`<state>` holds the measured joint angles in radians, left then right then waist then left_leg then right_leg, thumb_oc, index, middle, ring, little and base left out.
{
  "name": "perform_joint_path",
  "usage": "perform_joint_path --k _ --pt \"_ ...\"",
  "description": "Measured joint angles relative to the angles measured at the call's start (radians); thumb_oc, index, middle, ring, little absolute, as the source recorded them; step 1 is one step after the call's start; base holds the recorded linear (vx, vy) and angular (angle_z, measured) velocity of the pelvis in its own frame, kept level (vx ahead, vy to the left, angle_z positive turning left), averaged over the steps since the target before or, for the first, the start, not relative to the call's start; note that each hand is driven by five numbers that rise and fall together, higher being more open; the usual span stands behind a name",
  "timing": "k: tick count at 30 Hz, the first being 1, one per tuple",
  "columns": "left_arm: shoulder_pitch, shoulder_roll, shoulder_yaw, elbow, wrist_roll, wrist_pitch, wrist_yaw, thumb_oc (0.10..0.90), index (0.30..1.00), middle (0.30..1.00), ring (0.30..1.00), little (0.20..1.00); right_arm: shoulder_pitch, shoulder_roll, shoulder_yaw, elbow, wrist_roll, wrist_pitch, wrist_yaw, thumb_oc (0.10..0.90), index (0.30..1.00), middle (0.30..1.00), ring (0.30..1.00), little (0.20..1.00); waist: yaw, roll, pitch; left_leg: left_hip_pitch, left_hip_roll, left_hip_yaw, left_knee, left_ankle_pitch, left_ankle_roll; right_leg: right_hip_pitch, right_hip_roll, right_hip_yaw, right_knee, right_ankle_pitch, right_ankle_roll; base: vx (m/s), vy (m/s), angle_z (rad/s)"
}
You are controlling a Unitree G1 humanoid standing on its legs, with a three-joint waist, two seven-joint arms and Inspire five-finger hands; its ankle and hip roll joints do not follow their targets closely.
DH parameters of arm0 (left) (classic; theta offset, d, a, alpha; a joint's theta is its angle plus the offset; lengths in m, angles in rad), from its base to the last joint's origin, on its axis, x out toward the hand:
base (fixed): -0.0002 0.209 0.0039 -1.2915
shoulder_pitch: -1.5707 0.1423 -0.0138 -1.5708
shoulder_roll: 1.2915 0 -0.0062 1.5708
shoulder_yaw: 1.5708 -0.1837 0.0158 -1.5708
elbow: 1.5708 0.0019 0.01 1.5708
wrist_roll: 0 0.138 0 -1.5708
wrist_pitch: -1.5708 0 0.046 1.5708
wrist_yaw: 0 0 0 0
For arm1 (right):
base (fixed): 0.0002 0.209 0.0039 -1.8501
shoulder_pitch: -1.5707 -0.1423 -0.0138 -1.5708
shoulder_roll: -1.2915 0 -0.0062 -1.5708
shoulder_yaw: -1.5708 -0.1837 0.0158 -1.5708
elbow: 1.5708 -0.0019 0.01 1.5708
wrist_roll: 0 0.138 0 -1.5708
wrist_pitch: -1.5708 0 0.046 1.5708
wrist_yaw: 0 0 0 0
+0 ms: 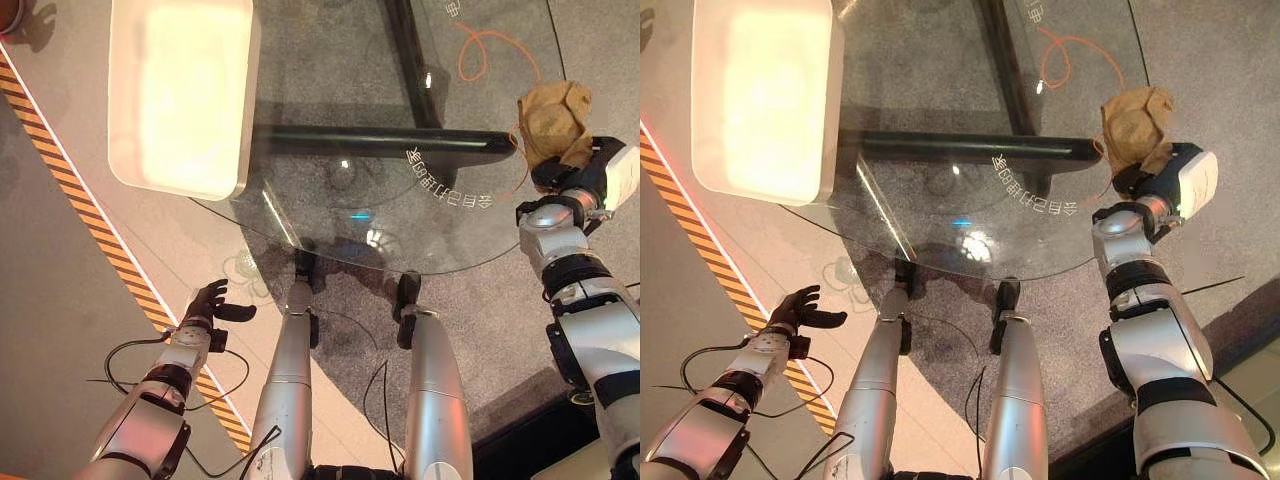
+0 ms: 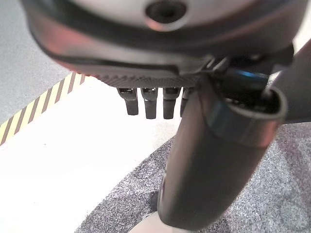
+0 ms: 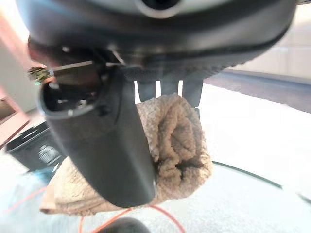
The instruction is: Wipe the table with a cloth and put it in the basket.
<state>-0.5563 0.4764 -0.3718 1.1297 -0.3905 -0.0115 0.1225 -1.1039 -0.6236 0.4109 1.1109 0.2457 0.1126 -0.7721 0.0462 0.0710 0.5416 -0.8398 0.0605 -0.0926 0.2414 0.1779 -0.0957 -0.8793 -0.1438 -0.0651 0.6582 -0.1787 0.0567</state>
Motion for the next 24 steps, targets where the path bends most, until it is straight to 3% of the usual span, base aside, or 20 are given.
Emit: perform_joint_path --k 7,20,24 --pt "0.001 -0.024 0.0 -0.003 0.001 -0.003 0.007 0.8 0.9 0.9 0.9 0.9 -0.018 -0.006 0.157 -0.164 -0.131 0.053 0.039 0.1 0.3 0.3 0.3 0.2 0.008 0.018 -0.001 0.012 0.004 0.0 -0.013 0.013 -0.009 -0.001 0.003 -0.001 0.01 -0.005 -0.009 0.0 0.0 0.0" --pt "0.015 -0.047 -0.001 -0.021 0.012 -0.001 0.02 0.8 0.9 0.9 0.9 0.9 -0.04 0.088 0.322 -0.371 -0.332 0.097 0.227 0.1 0.3 0.3 0.3 0.2 0.061 0.02 -0.001 0.016 0.004 -0.004 -0.019 0.013 -0.01 -0.013 0.0 -0.005 0.047 -0.027 -0.021 0.0 0.002 0.01" --pt "0.015 -0.048 -0.006 -0.021 0.012 -0.003 0.021 0.8 0.9 0.9 0.9 0.9 -0.048 0.105 0.341 -0.377 -0.384 0.108 0.262 0.1 0.3 0.3 0.3 0.2 0.06 0.021 -0.001 0.016 0.003 -0.004 -0.019 0.019 -0.018 -0.013 -0.002 -0.006 0.051 -0.03 -0.02 0.0 -0.001 0.01"
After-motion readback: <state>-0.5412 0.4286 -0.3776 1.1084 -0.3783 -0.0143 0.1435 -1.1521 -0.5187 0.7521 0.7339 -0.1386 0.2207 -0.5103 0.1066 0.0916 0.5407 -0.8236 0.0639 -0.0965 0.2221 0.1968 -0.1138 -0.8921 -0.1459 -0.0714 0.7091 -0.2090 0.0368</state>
